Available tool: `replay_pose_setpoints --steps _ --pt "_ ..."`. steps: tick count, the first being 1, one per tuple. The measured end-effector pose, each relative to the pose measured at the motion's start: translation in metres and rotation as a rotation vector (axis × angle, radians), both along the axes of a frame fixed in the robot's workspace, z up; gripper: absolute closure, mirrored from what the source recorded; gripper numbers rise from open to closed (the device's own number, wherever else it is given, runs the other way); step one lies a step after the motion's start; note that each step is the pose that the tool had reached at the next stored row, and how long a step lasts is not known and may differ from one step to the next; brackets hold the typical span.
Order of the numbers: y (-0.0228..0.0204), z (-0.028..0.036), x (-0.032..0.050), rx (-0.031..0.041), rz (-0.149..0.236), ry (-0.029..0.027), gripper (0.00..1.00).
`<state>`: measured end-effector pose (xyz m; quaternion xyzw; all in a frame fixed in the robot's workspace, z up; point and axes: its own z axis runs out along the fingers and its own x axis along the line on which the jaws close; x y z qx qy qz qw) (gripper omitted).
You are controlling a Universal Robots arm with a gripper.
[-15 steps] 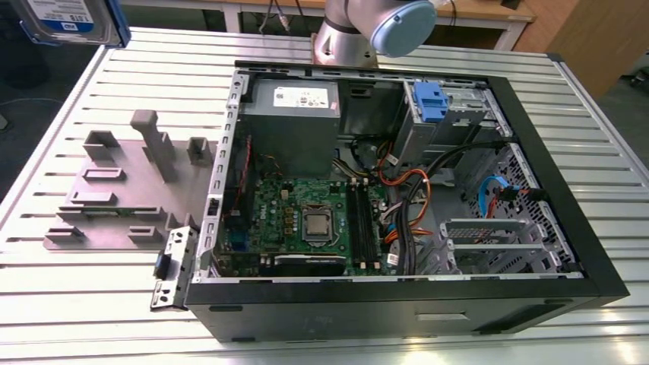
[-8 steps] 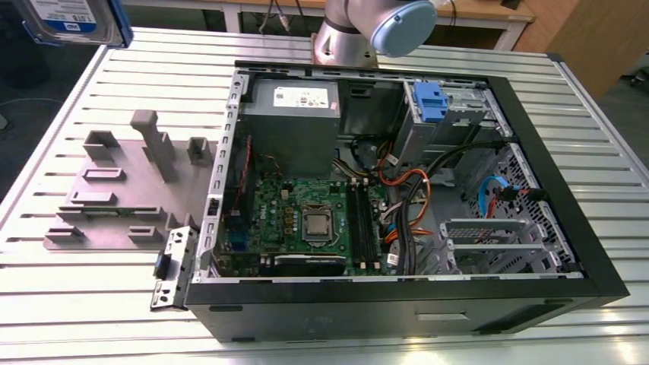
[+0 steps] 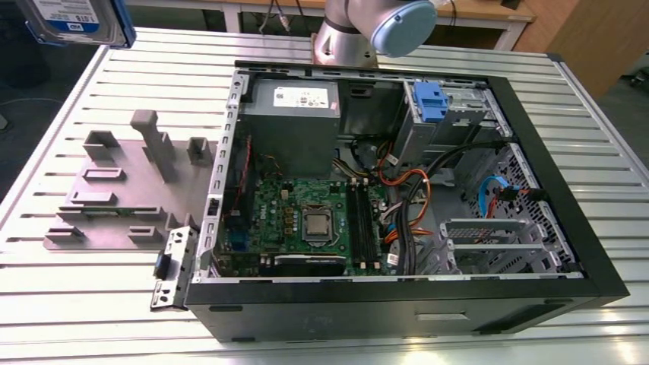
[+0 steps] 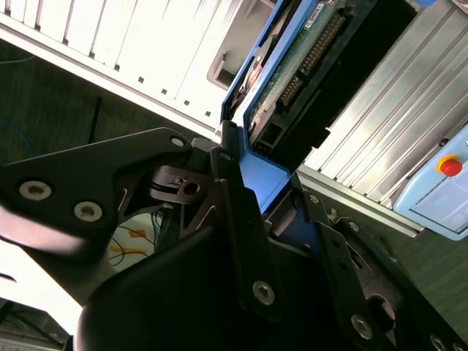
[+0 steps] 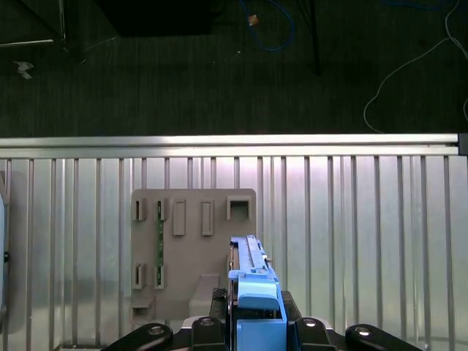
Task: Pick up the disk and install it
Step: 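Pick up the disk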
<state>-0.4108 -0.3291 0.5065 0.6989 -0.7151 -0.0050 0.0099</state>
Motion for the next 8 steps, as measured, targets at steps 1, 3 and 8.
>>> replay_pose_setpoints --steps 1,3,8 --pt "0.0000 0.0000 0.0004 0.0000 0.000 0.0000 0.64" --pt "0.0000 0.0000 0.0013 0.0000 0.000 0.0000 0.64" --pt "0.0000 0.0000 0.0034 0.0000 0.000 0.0000 0.64"
